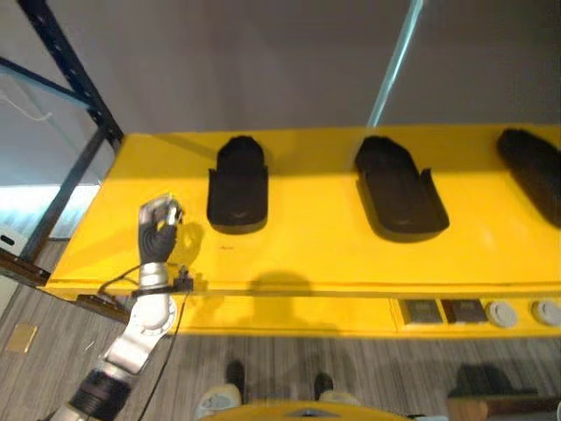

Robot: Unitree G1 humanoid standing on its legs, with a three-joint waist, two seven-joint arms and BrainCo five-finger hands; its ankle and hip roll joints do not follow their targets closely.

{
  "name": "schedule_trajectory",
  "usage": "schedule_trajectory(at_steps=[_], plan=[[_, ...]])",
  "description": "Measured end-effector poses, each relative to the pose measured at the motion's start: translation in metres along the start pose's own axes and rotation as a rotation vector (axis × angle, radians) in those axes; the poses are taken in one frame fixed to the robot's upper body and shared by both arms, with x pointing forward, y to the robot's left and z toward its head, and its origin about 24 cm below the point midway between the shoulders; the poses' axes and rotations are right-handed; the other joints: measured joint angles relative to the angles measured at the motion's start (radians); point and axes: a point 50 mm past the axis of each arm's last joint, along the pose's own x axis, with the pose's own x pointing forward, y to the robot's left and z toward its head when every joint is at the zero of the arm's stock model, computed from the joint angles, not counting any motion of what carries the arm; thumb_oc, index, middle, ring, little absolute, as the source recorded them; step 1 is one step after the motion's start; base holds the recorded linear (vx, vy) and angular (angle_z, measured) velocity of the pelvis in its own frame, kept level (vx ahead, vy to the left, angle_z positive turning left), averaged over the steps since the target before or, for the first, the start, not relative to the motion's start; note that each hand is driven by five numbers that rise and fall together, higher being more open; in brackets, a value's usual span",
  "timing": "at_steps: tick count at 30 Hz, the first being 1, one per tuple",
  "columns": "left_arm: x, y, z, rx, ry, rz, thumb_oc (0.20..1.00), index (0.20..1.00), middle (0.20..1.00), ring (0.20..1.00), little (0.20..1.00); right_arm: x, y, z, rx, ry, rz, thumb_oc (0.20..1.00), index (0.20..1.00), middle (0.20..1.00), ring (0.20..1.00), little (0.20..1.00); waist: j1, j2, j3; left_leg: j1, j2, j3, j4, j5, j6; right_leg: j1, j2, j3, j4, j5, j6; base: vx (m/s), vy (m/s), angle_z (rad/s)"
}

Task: Move parts from the plastic box to the shelf.

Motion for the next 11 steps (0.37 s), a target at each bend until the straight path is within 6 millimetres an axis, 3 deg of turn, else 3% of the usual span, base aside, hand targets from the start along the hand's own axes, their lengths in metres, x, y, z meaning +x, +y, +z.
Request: schedule_trajectory(at_steps=[1, 2, 4, 5, 6, 11], plan=[[-0.009, 0.006, -0.023, 0.070, 0.089, 0.022, 0.526, 0.526, 0.526, 0.526, 0.526, 0.000, 0.001, 0.005, -0.002, -0.011, 0.003, 1.000, 1.000, 1.000, 1.000, 1.000, 0.004, -0.003, -0.011, 0.004, 0.000, -0.007, 0.000, -0.006, 0.000, 0.008, 0.001, -0.004, 0.000, -0.002, 0.001, -0.05, -0.041, 0.15], [-0.022, 0.014, -0.045, 0.137, 0.184, 0.051, 0.953, 0.953, 0.953, 0.953, 0.953, -0.001, 0.003, 0.008, -0.003, -0.018, 0.008, 1.000, 1.000, 1.000, 1.000, 1.000, 0.007, -0.006, -0.020, 0.005, 0.000, -0.017, 0.000, -0.006, 0.000, 0.014, 0.002, -0.013, 0.000, -0.004, 0.001, -0.05, -0.043, 0.22], [-0.048, 0.025, -0.075, 0.217, 0.338, 0.103, 1.000, 1.000, 1.000, 1.000, 1.000, -0.001, 0.006, 0.009, -0.003, -0.019, 0.019, 1.000, 1.000, 1.000, 1.000, 1.000, 0.018, -0.013, -0.029, 0.006, 0.000, -0.026, 0.000, -0.004, -0.001, 0.022, 0.002, -0.027, 0.000, -0.013, -0.003, -0.08, -0.052, 0.21], [-0.079, 0.034, -0.095, 0.276, 0.465, 0.150, 1.000, 1.000, 1.000, 1.000, 1.000, 0.000, 0.007, 0.007, -0.002, -0.013, 0.024, 1.000, 1.000, 1.000, 1.000, 1.000, 0.038, -0.019, -0.034, 0.008, 0.000, -0.032, 0.000, -0.003, 0.000, 0.027, 0.002, -0.030, 0.000, -0.015, -0.005, -0.07, -0.049, 0.15], [-0.096, 0.039, -0.105, 0.310, 0.529, 0.183, 1.000, 1.000, 1.000, 1.000, 1.000, 0.000, 0.008, 0.007, -0.002, -0.012, 0.026, 1.000, 1.000, 1.000, 1.000, 1.000, 0.050, -0.022, -0.036, 0.007, -0.001, -0.039, 0.000, -0.002, 0.001, 0.030, 0.003, -0.035, 0.000, -0.015, -0.005, -0.08, -0.045, 0.18], [-0.156, 0.060, -0.130, 0.436, 0.750, 0.268, 1.000, 1.000, 1.000, 1.000, 1.000, 0.001, 0.010, 0.003, 0.017, 0.014, 0.030, 1.000, 1.000, 1.000, 1.000, 1.000, 0.101, -0.028, -0.039, -0.001, -0.001, -0.049, 0.000, 0.005, 0.010, 0.033, 0.001, -0.061, 0.000, -0.018, -0.005, -0.07, -0.011, 0.22]])
